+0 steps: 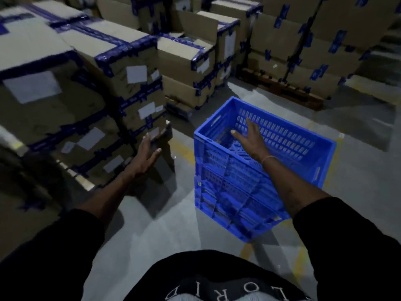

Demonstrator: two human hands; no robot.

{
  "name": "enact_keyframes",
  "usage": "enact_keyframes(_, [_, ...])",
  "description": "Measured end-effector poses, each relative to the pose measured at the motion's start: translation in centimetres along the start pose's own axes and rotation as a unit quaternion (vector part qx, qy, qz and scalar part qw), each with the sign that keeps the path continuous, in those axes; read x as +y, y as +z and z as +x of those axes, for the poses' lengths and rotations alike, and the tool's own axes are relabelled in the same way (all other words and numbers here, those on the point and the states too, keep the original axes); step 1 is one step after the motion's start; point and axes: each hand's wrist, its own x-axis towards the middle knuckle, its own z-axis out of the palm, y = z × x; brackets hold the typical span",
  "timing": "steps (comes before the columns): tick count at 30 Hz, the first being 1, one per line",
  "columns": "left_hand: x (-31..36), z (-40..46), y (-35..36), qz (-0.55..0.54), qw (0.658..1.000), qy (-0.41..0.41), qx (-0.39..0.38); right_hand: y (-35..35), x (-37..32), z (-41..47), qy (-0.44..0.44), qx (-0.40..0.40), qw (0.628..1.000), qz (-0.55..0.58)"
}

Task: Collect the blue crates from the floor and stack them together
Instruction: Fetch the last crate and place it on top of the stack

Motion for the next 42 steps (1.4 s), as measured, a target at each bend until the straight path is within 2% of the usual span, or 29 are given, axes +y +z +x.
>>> enact_keyframes(4, [-1.3, -6.8, -0.1, -0.011, 0.996, -0.062, 0.059, 2.4, -1.1, -0.1, -0.053, -0.048, 0.997, 0.001])
enact_keyframes(11, [-3.8, -19.3, 0.7, 0.005, 0.974, -0.162, 0.156, 8.2, -3.6, -1.7, -0.151, -0.119, 0.978, -0.075])
enact_keyframes(20, [-6.0, -34.6, 1.2, -0.068, 0.922, -0.257, 0.281, 17.3, -10.1, -7.2, -0.217, -0.257, 0.937, -0.096])
enact_keyframes(27, [-8.1, -45.4, 1.0, -0.121, 0.869, -0.300, 0.373, 24.2, -15.8, -14.8, -0.273, -0.361, 0.887, -0.089])
enact_keyframes(30, [-9.0, -50.8, 0.8, -0.145, 0.848, -0.312, 0.403, 27.9, -17.8, -18.9, -0.267, -0.407, 0.870, -0.078])
enact_keyframes(34, [-10.5, -58.6, 0.3, -0.157, 0.835, -0.336, 0.407, 33.7, -20.0, -25.1, -0.235, -0.464, 0.852, -0.064])
enact_keyframes(38, [-13.1, -67.1, 0.2, -0.164, 0.820, -0.362, 0.413, 39.9, -22.1, -32.4, -0.249, -0.509, 0.821, -0.072])
enact_keyframes(42, [-14.6, -75.5, 0.7, -0.164, 0.791, -0.395, 0.438, 45.9, -24.0, -39.8, -0.278, -0.528, 0.798, -0.087])
